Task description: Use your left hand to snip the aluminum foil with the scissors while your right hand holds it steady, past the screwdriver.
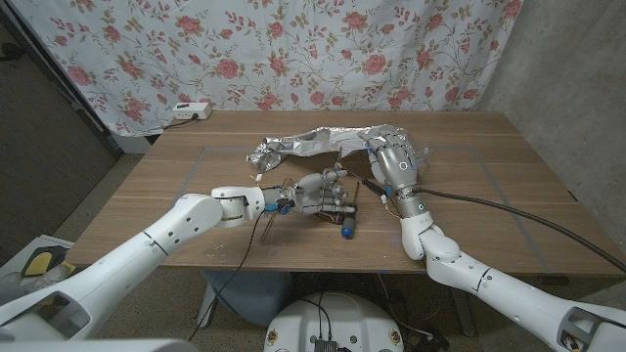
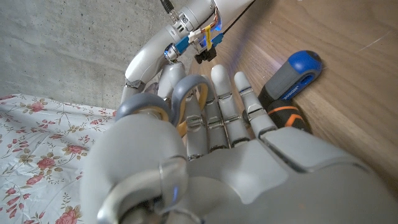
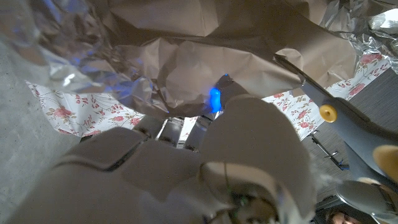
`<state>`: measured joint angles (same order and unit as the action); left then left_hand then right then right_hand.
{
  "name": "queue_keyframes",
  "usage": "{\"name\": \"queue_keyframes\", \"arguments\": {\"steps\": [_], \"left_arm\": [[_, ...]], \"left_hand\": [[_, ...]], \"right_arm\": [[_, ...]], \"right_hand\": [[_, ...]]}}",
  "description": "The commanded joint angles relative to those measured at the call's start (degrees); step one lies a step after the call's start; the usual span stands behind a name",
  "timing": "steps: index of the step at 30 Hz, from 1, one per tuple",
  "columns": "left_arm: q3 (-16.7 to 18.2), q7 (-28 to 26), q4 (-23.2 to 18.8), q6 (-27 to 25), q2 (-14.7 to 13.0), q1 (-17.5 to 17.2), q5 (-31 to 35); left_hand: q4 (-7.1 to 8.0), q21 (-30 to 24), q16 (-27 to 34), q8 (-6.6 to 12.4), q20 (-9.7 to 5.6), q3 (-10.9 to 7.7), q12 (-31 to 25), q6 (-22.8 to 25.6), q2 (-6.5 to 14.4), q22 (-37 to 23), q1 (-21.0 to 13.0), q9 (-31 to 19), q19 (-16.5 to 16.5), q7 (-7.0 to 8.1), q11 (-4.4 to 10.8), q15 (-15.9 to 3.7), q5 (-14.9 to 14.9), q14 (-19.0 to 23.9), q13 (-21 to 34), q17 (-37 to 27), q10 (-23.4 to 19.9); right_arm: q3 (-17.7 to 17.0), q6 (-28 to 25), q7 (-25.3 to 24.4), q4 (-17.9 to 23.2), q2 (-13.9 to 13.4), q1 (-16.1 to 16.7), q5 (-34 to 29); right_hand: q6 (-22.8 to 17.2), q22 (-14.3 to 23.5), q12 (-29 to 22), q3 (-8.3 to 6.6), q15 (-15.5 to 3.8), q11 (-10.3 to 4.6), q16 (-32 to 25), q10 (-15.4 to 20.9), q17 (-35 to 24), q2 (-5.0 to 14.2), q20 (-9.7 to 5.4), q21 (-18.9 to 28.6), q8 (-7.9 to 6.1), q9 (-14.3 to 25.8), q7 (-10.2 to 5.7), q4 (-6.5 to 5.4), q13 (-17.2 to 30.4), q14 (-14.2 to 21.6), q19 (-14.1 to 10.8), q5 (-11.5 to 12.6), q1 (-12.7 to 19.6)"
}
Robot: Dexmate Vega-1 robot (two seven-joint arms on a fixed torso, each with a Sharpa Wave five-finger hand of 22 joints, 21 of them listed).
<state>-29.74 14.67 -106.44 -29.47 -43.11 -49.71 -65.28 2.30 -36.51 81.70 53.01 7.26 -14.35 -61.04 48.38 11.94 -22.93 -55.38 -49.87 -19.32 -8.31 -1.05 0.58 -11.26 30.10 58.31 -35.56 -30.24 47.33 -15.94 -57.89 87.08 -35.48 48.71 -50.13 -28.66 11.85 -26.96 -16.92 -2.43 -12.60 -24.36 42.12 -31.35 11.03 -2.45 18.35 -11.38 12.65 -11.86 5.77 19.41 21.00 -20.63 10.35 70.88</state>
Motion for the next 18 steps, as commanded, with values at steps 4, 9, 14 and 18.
{"name": "queue_keyframes", "arguments": {"steps": [4,9,14,18], "left_arm": [[1.4,-0.7,-2.2,5.2,-1.0,-3.0,2.2],[1.5,0.4,-2.2,7.1,-1.3,-3.5,3.1],[1.4,2.5,-1.5,8.1,-1.6,-3.4,3.5],[1.7,2.4,-1.4,8.3,-1.7,-3.6,3.4]], "left_hand": [[-2.05,-1.3,0.3,-0.14,-0.51,-12.12,-16.6,-2.1,0.1,-0.6,-0.3,0.8,0.7,0.03,1.5,-0.85,0.7,-0.1,10.9,0.1,-0.5],[-1.16,-1.9,0.2,-0.15,-1.04,-12.95,-16.9,-3.1,0.1,-1.0,0.4,0.2,1.8,-0.2,1.49,-0.88,0.6,-1.4,11.3,-0.3,0.7],[0.04,-3.0,0.0,0.06,-1.08,-14.46,-17.7,-6.1,0.3,-1.6,1.3,-1.9,3.1,-0.1,1.16,-0.63,0.3,-2.4,11.6,-0.3,2.3],[1.36,-4.1,0.2,1.6,-0.82,-16.03,-19.7,-9.0,0.5,-2.2,2.1,-5.8,4.5,-0.03,1.11,-0.12,0.2,-3.8,12.6,-1.2,4.5]], "right_arm": [[-0.2,-0.5,0.9,-0.3,-0.1,-0.2,0.1],[0.0,-0.6,1.2,-0.7,-0.1,-0.5,0.0],[0.3,-1.0,1.7,-0.9,-0.1,-0.6,-0.2],[0.4,-1.6,2.0,-0.5,-0.1,-0.5,-0.4]], "right_hand": [[-0.3,0.2,-0.6,-0.25,-11.01,0.05,0.1,0.0,-0.3,-0.19,-4.26,0.4,-0.14,0.2,0.14,-0.09,0.0,0.6,-0.3,0.1,0.6],[-0.3,0.1,-0.6,-0.25,-11.01,0.04,0.2,0.0,-0.3,-0.2,-4.25,0.4,-0.14,0.2,0.14,-0.09,0.0,0.6,-0.3,0.1,0.6],[-0.3,0.1,-0.6,-0.25,-11.01,0.04,0.2,0.0,-0.3,-0.22,-4.26,0.4,-0.14,0.2,0.14,-0.09,0.0,0.6,-0.3,0.1,0.6],[-0.3,0.1,-0.6,-0.25,-11.02,0.04,0.2,0.0,-0.3,-0.23,-4.24,0.4,-0.14,0.2,0.14,-0.08,0.0,0.6,-0.3,0.1,0.6]]}}
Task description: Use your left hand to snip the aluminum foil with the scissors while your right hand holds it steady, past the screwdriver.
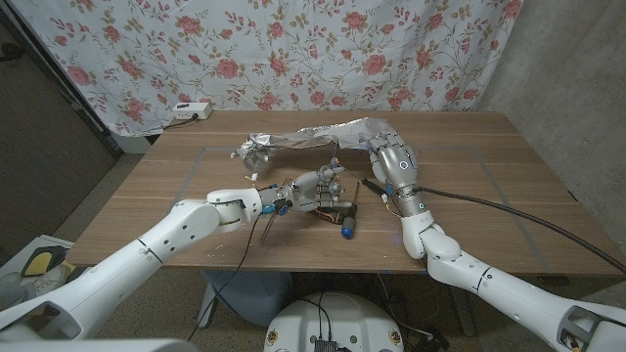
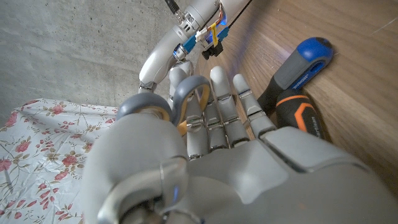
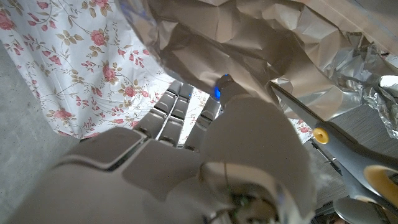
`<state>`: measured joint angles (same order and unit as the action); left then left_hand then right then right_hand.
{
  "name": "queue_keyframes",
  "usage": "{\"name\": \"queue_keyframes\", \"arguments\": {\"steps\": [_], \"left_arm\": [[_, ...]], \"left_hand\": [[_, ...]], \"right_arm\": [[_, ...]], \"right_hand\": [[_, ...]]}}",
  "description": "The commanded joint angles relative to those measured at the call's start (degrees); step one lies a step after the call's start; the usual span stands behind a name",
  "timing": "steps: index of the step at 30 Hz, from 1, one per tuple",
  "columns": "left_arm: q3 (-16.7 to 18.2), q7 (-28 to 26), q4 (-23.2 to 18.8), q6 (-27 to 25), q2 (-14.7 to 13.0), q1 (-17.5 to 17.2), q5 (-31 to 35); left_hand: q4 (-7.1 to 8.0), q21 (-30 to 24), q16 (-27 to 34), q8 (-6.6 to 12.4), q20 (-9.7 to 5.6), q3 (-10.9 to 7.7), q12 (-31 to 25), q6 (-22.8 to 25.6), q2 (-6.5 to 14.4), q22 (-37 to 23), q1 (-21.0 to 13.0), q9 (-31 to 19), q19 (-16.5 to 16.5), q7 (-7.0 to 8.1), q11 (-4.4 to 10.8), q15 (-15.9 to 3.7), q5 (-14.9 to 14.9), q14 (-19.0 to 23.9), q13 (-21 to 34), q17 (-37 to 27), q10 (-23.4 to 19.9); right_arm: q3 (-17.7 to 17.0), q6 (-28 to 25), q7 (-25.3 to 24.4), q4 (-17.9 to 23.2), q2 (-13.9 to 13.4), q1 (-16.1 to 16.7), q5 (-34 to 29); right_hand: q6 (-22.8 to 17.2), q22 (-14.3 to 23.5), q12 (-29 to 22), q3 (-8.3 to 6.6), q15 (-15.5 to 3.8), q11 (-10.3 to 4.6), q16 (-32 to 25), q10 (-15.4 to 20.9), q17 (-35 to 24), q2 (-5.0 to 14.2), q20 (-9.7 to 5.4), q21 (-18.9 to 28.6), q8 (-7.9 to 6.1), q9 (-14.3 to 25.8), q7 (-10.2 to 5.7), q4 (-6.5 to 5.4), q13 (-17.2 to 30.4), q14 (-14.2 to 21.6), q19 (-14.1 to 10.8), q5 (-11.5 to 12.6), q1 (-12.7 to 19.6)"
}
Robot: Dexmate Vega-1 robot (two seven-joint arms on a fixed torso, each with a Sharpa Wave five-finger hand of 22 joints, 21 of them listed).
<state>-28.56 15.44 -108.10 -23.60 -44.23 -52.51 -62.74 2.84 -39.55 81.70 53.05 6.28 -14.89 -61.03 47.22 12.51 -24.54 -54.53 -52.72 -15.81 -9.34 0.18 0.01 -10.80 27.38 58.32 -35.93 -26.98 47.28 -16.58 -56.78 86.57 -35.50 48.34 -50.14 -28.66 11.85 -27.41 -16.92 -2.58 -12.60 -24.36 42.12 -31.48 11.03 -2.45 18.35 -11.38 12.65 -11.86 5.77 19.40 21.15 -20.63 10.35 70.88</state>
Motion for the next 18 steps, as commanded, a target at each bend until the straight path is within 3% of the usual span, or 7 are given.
{"name": "queue_keyframes", "arguments": {"steps": [1,3,8,18], "left_arm": [[0.4,1.7,0.4,2.5,-0.7,-0.8,1.1],[0.3,2.2,0.7,2.3,-0.9,-0.4,1.3],[0.4,2.7,1.3,2.0,-1.0,0.1,1.1],[0.5,3.6,2.4,2.4,-0.2,-0.1,0.3]], "left_hand": [[1.05,-1.2,0.2,1.93,0.29,-15.74,-20.0,-8.1,-0.1,-0.6,1.4,-3.6,1.2,0.99,-0.15,0.65,-0.3,-0.9,12.6,-0.6,1.6],[1.96,-2.2,0.3,3.2,0.54,-16.9,-21.4,-10.8,-0.1,-1.1,2.0,-6.9,2.0,1.08,-0.45,0.87,-0.3,-1.2,12.7,-0.7,3.0],[2.28,-3.8,0.9,6.44,0.85,-18.32,-24.0,-13.2,-0.2,-1.7,2.6,-12.7,2.8,1.36,-1.52,1.39,0.1,-1.7,12.7,-0.9,4.2],[2.34,-4.7,0.9,6.22,0.94,-18.79,-25.1,-13.5,-0.4,-1.9,3.0,-12.1,3.1,1.76,-0.81,1.03,0.3,-1.6,12.3,0.1,4.6]], "right_arm": [[0.5,-1.3,0.9,0.0,0.0,-0.1,-0.6],[0.5,-1.5,1.0,0.2,0.0,0.0,-0.6],[0.6,-2.1,1.6,0.1,0.2,-0.3,-0.8],[0.9,-2.3,2.3,0.0,0.3,-0.8,-0.7]], "right_hand": [[-0.3,0.1,-0.1,-0.25,-10.87,0.04,0.2,0.0,-0.2,-0.23,-4.22,0.4,-0.14,0.2,0.14,-0.08,0.0,0.5,-0.3,0.1,0.6],[-0.3,0.1,-0.2,-0.25,-10.87,0.04,0.2,0.0,-0.2,-0.23,-4.22,0.4,-0.14,0.2,0.14,-0.09,0.0,0.5,-0.3,0.1,0.6],[-0.3,0.1,-0.2,-0.23,-10.86,0.04,0.2,0.0,-0.3,-0.27,-4.18,0.5,-0.14,0.2,0.14,-0.08,0.0,0.5,-0.3,0.1,0.6],[-0.4,0.1,-0.3,-0.19,-10.85,0.04,0.3,0.0,-0.3,-0.35,-4.07,0.5,-0.18,0.3,0.13,-0.07,0.0,0.5,-0.3,0.1,0.6]]}}
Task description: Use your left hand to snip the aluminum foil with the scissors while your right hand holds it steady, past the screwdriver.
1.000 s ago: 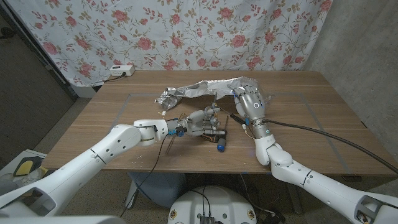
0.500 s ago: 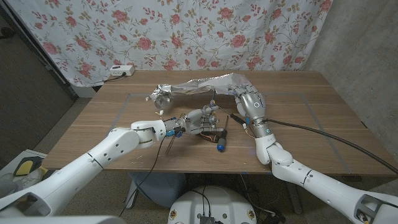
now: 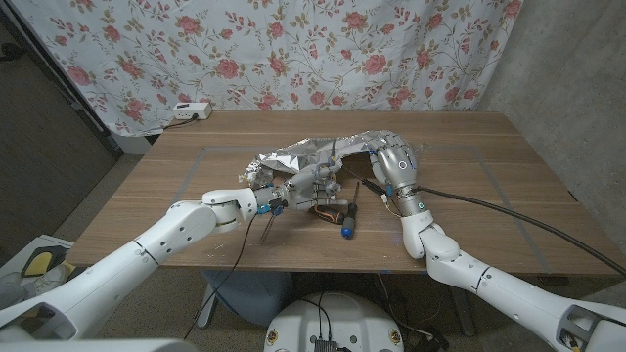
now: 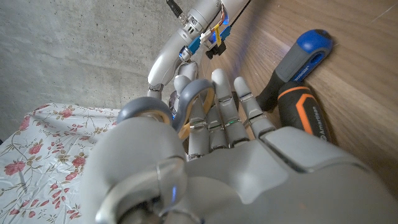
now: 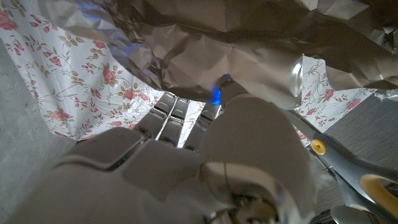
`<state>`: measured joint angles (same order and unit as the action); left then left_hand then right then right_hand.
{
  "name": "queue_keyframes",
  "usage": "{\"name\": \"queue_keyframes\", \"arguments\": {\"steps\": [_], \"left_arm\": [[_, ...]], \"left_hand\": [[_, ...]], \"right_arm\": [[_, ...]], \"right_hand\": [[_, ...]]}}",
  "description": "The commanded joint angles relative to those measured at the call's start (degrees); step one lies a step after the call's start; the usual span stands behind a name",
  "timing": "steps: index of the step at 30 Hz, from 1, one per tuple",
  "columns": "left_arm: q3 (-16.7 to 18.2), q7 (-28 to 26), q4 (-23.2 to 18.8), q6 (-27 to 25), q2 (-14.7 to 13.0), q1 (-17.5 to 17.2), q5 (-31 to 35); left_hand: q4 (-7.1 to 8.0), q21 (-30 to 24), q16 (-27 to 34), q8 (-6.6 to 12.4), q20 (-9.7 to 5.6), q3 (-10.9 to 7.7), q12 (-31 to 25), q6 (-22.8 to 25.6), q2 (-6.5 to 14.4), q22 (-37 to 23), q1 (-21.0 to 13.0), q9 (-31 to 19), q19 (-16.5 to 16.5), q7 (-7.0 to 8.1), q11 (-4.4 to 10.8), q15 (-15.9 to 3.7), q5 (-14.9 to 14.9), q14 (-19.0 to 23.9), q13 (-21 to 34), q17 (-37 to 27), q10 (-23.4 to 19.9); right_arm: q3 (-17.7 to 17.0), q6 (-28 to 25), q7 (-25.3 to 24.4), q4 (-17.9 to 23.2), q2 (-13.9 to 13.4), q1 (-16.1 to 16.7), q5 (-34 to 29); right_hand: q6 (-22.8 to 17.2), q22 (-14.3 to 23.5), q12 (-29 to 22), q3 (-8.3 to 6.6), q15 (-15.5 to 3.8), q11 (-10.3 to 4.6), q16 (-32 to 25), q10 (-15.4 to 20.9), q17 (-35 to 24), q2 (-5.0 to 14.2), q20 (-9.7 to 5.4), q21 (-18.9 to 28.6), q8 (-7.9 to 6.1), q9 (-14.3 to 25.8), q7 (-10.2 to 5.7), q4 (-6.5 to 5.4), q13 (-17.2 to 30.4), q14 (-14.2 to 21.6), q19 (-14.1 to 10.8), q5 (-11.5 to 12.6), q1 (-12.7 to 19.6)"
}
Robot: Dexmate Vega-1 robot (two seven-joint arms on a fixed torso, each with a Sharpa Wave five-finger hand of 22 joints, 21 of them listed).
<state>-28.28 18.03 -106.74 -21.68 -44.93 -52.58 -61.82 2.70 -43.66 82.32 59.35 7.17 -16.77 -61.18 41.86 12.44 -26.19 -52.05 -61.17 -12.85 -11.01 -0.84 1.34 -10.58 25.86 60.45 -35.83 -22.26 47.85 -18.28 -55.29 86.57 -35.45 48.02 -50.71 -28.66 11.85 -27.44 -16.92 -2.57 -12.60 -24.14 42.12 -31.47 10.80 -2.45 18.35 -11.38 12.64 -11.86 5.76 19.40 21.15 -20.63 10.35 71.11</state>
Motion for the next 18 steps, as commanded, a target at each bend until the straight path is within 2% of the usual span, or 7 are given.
{"name": "queue_keyframes", "arguments": {"steps": [1,18], "left_arm": [[0.2,1.3,1.3,0.5,0.6,0.1,-0.5],[-0.2,1.5,2.6,0.5,1.6,1.1,-0.1]], "left_hand": [[2.47,-0.7,0.3,-0.22,0.0,-16.93,-25.2,-8.0,-0.3,-0.3,0.6,-3.3,0.2,3.57,0.32,-0.35,0.1,-0.1,10.2,0.1,0.0],[1.93,-2.6,1.1,-0.67,-0.25,-17.3,-24.3,-7.4,-0.5,-0.4,1.6,-1.1,1.0,3.96,1.17,-0.63,0.3,-0.4,8.3,1.1,-0.5]], "right_arm": [[0.3,-0.7,0.8,0.0,0.3,-0.5,-0.2],[0.7,1.0,0.1,-2.6,1.0,-2.1,0.8]], "right_hand": [[-0.4,0.1,-0.2,-0.19,-10.86,0.05,0.1,0.0,-0.3,-0.12,-4.05,0.5,-0.19,0.3,0.13,-0.07,0.0,0.5,-0.3,0.1,0.4],[-0.5,0.1,-0.4,-0.16,-10.86,0.06,0.1,0.1,-0.5,-0.14,-4.02,0.6,-0.22,0.3,0.12,-0.07,0.0,0.6,-0.3,0.1,0.4]]}}
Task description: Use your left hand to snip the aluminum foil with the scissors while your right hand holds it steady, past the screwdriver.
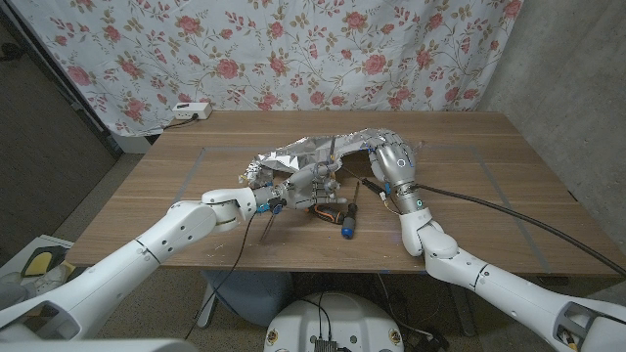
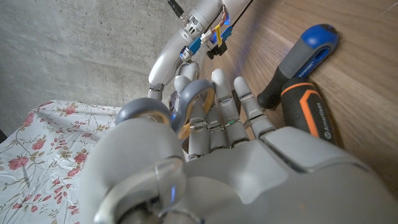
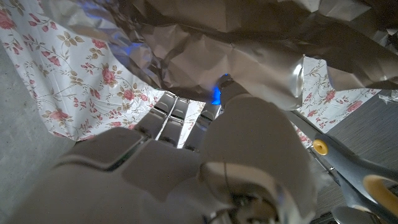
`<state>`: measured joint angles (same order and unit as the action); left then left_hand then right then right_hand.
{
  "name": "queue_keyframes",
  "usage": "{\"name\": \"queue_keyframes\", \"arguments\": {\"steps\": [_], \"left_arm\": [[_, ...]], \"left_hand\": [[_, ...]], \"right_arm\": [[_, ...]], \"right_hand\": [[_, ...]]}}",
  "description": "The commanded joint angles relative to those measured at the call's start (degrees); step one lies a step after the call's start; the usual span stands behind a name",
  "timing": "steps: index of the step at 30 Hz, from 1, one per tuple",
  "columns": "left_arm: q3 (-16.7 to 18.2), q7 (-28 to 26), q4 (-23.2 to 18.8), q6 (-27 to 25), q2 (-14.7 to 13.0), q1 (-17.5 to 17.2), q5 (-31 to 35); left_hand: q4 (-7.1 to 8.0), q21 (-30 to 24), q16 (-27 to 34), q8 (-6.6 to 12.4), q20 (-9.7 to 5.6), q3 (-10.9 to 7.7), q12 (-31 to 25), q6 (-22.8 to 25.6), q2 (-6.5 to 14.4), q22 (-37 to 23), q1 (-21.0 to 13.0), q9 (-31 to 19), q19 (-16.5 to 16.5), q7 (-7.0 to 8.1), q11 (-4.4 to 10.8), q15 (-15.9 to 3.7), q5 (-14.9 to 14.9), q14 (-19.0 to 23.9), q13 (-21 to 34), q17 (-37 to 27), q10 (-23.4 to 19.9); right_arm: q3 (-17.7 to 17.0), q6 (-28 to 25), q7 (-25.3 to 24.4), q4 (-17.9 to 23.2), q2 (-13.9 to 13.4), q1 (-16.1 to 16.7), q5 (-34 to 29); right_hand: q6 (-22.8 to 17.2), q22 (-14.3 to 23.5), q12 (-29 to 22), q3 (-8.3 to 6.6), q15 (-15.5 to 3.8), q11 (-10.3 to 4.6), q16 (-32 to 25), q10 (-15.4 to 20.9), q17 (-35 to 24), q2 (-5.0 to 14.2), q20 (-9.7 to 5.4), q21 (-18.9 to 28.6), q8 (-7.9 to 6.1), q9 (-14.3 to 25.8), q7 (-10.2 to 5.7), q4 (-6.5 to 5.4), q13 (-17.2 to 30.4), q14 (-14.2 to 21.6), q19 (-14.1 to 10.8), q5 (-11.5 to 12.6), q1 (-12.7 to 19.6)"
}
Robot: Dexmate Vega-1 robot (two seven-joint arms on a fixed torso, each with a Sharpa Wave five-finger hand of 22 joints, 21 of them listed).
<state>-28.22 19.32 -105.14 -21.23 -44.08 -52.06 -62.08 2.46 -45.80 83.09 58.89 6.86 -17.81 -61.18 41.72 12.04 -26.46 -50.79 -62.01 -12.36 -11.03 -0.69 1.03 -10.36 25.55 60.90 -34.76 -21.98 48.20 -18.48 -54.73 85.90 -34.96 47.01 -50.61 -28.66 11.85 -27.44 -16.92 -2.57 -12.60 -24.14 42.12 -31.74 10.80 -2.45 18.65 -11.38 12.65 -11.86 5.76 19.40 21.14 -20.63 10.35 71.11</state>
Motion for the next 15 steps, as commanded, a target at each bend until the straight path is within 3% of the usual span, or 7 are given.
{"name": "queue_keyframes", "arguments": {"steps": [1,15], "left_arm": [[-0.4,0.6,1.2,0.0,0.8,0.8,0.2],[-1.3,2.2,3.3,0.3,2.7,2.2,0.7]], "left_hand": [[2.05,-0.7,0.5,-0.32,0.06,-16.26,-23.8,-7.1,-0.1,-0.1,0.4,0.2,0.6,3.84,0.89,-0.35,0.1,-0.2,7.1,0.1,-1.0],[1.48,-2.1,1.0,-0.31,-0.01,-16.42,-23.3,-6.6,-0.1,0.0,1.1,1.3,1.1,3.99,1.2,-0.35,0.2,-0.3,7.0,0.8,-1.5]], "right_arm": [[0.4,1.3,-0.5,-2.2,0.5,-1.2,0.7],[0.5,2.1,-1.3,-4.0,0.8,-2.1,2.0]], "right_hand": [[-0.5,0.1,-0.4,-0.16,-10.86,0.06,0.1,0.1,-0.2,-0.14,-4.01,0.3,-0.22,0.3,0.12,-0.07,0.0,0.6,-0.4,0.1,0.4],[-0.6,0.1,-0.4,-0.11,-10.85,0.07,0.1,0.1,-0.3,-0.15,-4.03,0.4,-0.24,0.3,0.13,-0.1,0.0,0.6,-0.4,0.0,0.3]]}}
